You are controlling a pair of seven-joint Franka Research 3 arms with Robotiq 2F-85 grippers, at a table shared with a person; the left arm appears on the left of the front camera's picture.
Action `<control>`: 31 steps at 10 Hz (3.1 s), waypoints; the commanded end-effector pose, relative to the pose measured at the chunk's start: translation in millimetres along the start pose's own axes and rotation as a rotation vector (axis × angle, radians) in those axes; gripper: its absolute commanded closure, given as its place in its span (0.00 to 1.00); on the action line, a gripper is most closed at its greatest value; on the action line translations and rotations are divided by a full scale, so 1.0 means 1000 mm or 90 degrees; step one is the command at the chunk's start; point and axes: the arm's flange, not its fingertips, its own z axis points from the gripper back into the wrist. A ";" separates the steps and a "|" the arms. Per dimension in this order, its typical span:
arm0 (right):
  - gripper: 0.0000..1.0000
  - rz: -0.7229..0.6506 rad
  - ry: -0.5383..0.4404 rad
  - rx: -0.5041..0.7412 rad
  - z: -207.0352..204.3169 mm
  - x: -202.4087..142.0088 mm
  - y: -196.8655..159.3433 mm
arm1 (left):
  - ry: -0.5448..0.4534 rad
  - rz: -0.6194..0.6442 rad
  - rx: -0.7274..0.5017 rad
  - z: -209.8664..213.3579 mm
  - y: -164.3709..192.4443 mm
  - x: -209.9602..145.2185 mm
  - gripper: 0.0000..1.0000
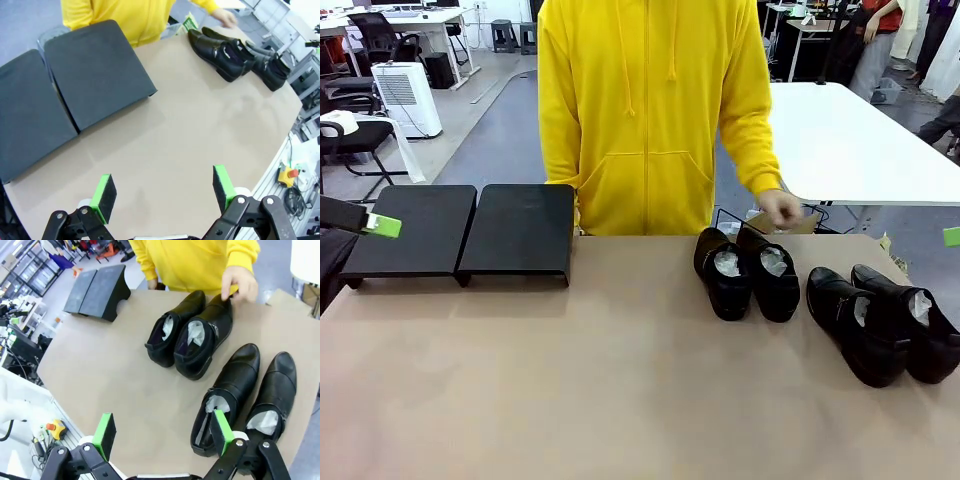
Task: Organize the shoes by placing them on the stand.
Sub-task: Pick up one Shoe and place it in the middle of the table.
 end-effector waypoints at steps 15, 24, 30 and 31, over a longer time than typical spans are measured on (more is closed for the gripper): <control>0.00 -0.013 0.008 -0.015 0.000 -0.001 0.003 | 0.000 0.000 0.000 0.000 0.000 0.000 0.00; 0.00 -0.030 0.191 -0.222 -0.169 0.114 0.073 | 0.000 0.000 0.000 0.000 0.000 0.000 0.00; 0.43 -0.009 0.232 -0.288 -0.219 0.124 0.075 | 0.000 0.000 0.000 0.000 0.000 0.000 0.00; 0.43 -0.011 0.226 -0.294 -0.217 0.124 0.076 | 0.000 0.000 0.000 0.000 0.000 0.000 0.00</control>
